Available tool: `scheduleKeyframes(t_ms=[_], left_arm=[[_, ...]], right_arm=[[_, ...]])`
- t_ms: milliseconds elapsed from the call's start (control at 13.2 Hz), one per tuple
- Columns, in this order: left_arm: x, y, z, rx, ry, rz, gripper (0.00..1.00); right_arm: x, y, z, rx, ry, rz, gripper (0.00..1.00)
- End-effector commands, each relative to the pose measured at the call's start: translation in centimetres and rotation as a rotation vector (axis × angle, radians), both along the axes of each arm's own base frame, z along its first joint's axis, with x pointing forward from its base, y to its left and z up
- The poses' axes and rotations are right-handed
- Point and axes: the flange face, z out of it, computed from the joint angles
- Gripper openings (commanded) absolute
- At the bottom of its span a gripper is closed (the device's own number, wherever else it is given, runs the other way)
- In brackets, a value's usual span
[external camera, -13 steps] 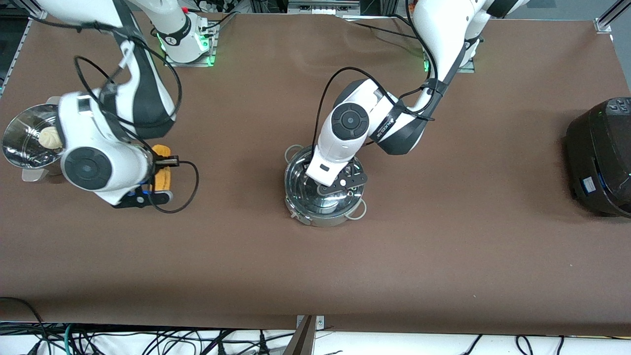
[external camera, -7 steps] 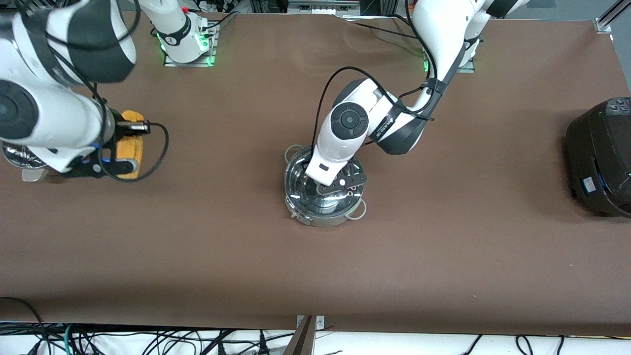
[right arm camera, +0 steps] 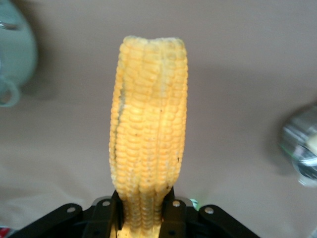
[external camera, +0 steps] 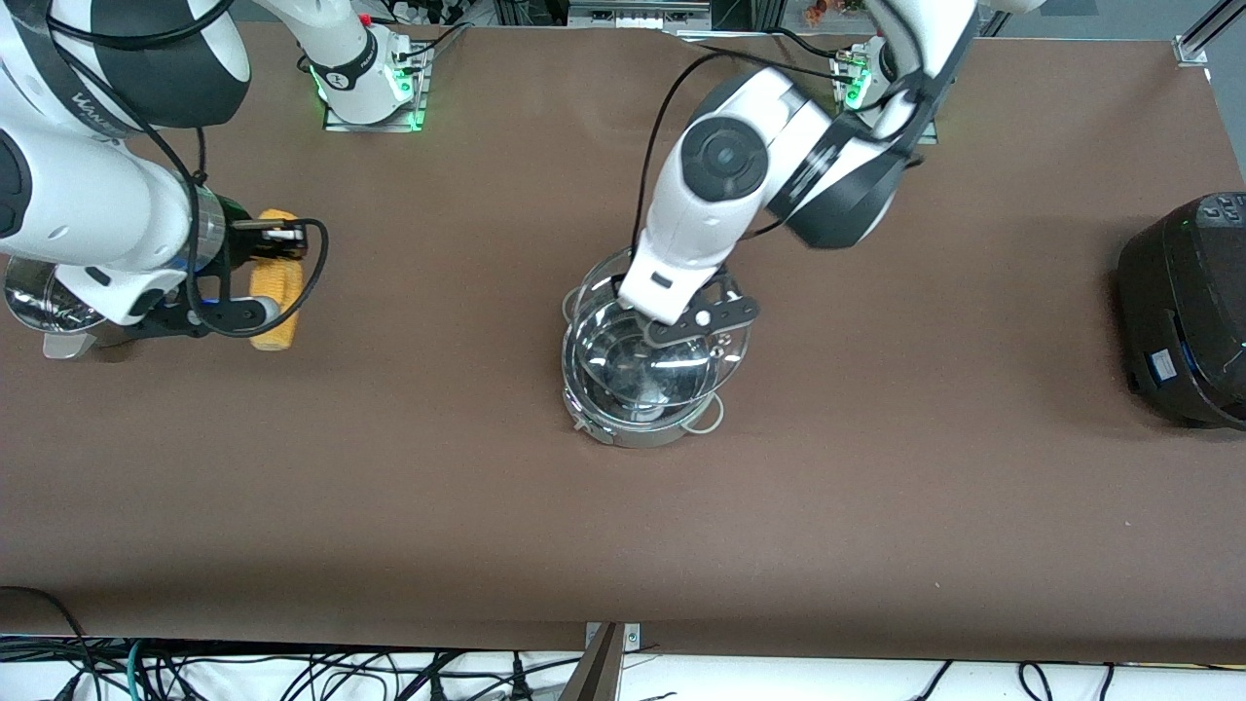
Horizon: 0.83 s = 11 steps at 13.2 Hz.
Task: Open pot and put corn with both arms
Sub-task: 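Lift the glass lid off with the left gripper while the right gripper carries corn over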
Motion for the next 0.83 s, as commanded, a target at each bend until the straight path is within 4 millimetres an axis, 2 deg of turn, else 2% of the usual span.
scheduleKeyframes(t_ms=[0, 76, 227, 379, 530, 682, 758], left_arm=[[0.9, 7.6, 1.8, 0.052, 0.032, -0.112, 0.0], [1.1, 10.5, 2.0, 0.061, 0.039, -0.11, 0.0], [-0.4, 15.5, 1.8, 0.085, 0.051, -0.182, 0.0], [-1.8, 21.9, 1.3, 0.099, 0.028, -0.215, 0.0], [-3.1, 28.2, -0.8, 0.099, 0.033, -0.241, 0.0], [-3.5, 33.1, -4.0, 0.137, 0.037, -0.245, 0.0], [-3.7, 34.7, -6.0, 0.148, 0.036, -0.238, 0.0]], right_arm=[[0.3, 5.9, -1.2, 0.051, -0.07, 0.045, 0.06], [0.4, 9.0, -2.2, 0.05, -0.107, 0.037, 0.06], [0.4, 14.5, -4.6, 0.041, -0.166, -0.068, 0.07], [-0.1, 19.5, -8.0, 0.039, -0.198, -0.108, 0.07], [-0.5, 23.9, -11.5, 0.054, -0.236, -0.132, 0.07], [-0.7, 26.8, -15.1, 0.064, -0.257, -0.163, 0.07], [-1.0, 28.7, -17.7, 0.077, -0.272, -0.15, 0.07]])
